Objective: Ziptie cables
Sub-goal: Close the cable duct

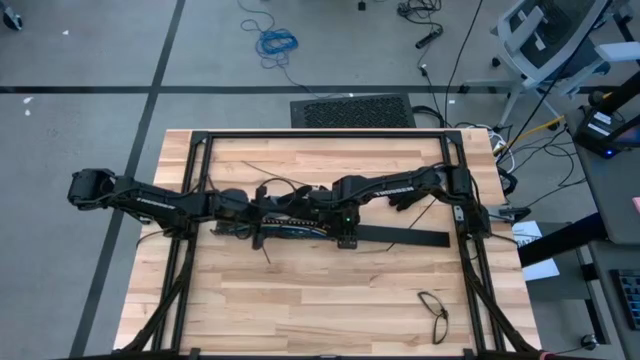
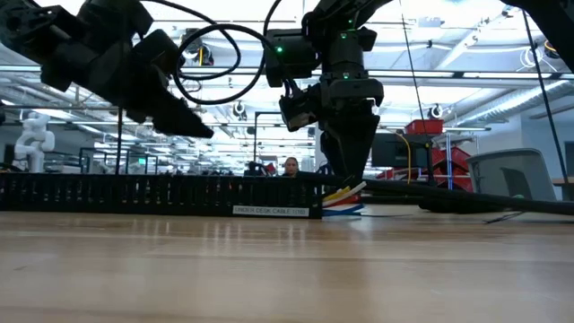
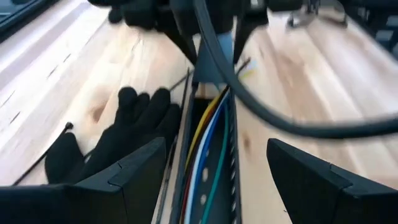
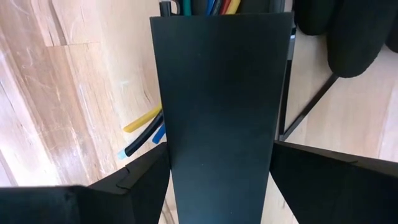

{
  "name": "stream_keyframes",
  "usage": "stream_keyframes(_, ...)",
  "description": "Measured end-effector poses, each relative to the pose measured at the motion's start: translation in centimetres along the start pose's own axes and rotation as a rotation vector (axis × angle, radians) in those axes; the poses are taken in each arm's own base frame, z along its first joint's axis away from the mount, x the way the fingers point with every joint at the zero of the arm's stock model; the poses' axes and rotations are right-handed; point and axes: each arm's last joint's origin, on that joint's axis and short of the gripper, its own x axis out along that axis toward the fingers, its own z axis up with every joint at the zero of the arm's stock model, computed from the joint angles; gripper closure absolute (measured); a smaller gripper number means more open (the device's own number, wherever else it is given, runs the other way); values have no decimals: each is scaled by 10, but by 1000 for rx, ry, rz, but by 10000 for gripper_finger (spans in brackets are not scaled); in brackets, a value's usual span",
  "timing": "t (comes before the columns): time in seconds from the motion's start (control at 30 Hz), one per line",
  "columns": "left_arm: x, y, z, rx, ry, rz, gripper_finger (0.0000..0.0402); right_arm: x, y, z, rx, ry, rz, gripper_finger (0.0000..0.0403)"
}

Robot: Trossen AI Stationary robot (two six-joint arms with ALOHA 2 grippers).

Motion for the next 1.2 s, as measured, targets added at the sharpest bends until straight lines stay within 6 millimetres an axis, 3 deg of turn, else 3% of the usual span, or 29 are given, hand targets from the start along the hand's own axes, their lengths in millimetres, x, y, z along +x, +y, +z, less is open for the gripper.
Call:
stream_keyframes(0.2,0,0,6,-102,-59,20,127,-1,-3,1,10,-8,1,147)
stream_keyframes(0.3,0,0,5,-44,-57,86,159,-1,-3,1,10,-7,0,147)
stream_keyframes(0.4,2,1,2,-32,-38,123,238,-1,-3,1,10,-7,0,147)
stream_keyframes(0.5,7,1,-5,-99,14,126,356,-1,-3,1,10,-7,0,147)
stream_keyframes(0.53,10,2,-10,-133,49,129,378,-1,-3,1,10,-8,-1,147)
stream_keyframes(0.7,26,1,-25,-178,104,131,399,-1,-3,1,9,-9,-1,147)
stream_keyframes(1.03,40,3,-10,-185,-72,122,401,-1,-3,1,8,-15,0,147)
stream_keyframes(1.2,48,3,-13,-185,-92,104,401,-1,-3,2,7,-22,0,147)
